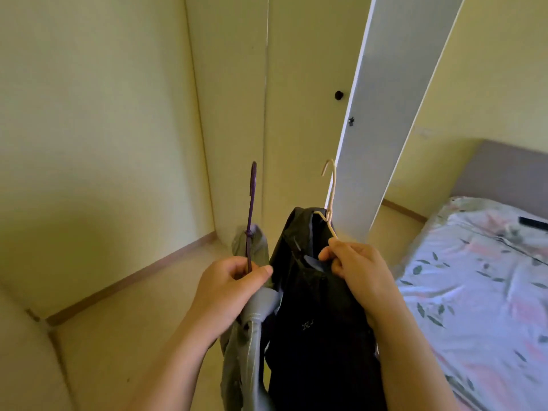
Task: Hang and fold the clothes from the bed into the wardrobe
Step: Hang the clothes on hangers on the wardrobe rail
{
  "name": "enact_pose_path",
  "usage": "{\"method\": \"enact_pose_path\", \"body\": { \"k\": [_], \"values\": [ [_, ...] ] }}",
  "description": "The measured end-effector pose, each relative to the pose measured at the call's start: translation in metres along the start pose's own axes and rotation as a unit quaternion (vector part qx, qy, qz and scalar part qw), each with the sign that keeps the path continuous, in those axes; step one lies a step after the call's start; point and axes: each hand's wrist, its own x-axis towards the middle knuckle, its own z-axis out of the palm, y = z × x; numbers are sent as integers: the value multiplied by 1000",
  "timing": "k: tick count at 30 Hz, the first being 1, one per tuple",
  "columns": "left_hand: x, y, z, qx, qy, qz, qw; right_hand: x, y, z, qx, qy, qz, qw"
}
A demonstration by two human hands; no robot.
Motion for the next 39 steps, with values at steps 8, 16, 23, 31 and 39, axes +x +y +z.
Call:
{"method": "enact_pose_path", "body": {
  "k": [8, 16, 23, 31, 39],
  "values": [
    [88, -8, 30, -15, -126, 36, 991, 50, 3, -13, 1, 112, 31, 993],
    [168, 13, 80, -4, -186, 64, 980, 116, 3, -45, 41, 174, 56, 982],
    [226, 12, 123, -29, -275, 69, 959, 159, 9, -66, 37, 242, 86, 966],
    [323, 8, 154, -52, -363, 130, 921, 223, 2, -59, 35, 345, 104, 932],
    [395, 15, 187, -66, -435, 167, 882, 257, -15, -61, 29, 445, 120, 887]
  ]
}}
